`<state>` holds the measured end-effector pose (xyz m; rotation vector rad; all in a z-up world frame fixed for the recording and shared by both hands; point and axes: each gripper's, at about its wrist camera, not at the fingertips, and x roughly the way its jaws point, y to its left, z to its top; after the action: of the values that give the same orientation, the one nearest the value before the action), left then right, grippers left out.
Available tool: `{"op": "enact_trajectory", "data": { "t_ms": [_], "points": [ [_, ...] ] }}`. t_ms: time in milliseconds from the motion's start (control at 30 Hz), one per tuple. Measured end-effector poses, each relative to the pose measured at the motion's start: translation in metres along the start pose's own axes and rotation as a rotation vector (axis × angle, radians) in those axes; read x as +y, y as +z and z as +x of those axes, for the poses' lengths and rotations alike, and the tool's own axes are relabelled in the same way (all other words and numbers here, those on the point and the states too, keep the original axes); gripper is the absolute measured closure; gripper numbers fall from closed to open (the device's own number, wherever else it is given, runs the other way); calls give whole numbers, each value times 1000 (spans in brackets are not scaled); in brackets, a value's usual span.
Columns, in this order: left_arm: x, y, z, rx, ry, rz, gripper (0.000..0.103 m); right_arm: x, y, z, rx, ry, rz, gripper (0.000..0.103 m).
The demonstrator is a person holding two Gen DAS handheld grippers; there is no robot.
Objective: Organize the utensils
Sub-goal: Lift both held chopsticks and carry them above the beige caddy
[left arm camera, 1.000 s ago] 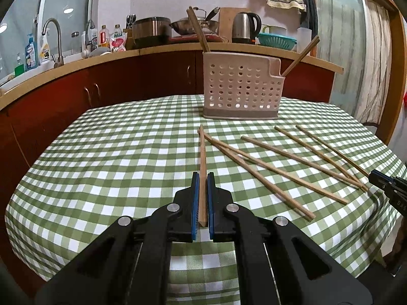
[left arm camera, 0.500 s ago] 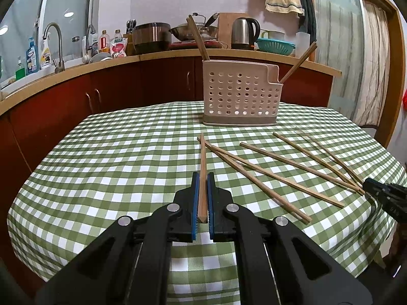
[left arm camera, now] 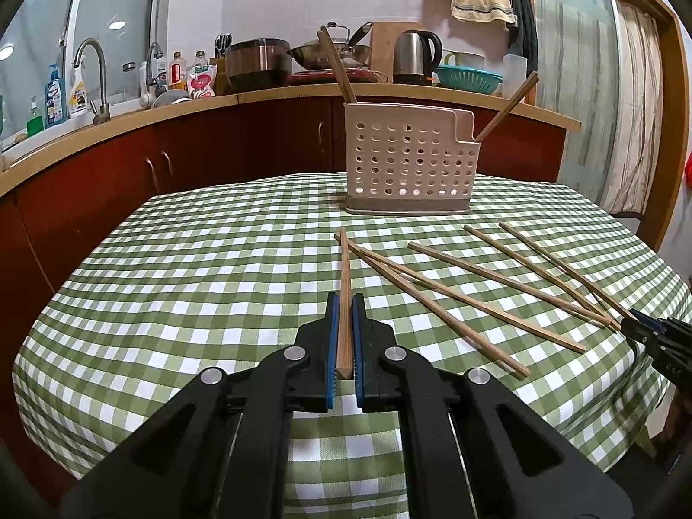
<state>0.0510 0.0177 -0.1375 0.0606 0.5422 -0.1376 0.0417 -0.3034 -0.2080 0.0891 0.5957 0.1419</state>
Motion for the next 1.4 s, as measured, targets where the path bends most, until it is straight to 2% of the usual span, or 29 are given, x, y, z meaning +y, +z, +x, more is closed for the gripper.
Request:
{"op": "enact_trajectory", "data": {
  "t_ms": [200, 333, 467, 800, 1100, 1400],
  "points": [
    [0, 0, 0, 1, 0, -1, 97, 3, 5, 0, -21, -1, -7, 86],
    [0, -1, 1, 3, 0, -3, 97, 5, 5, 5, -6, 2, -15, 87],
    [0, -2, 1, 2, 2, -3, 97, 5, 7, 2, -21, -7, -14, 96],
    [4, 4, -3, -22, 2, -11, 97, 14, 25, -14, -84, -22, -48, 96],
    [6, 27, -24, -102, 0, -14, 97, 25, 62, -44, -199, -13, -70, 96],
    [11, 66, -43, -195, -20, -28, 97, 36, 108, -62, -309, 15, -90, 96]
  ]
}}
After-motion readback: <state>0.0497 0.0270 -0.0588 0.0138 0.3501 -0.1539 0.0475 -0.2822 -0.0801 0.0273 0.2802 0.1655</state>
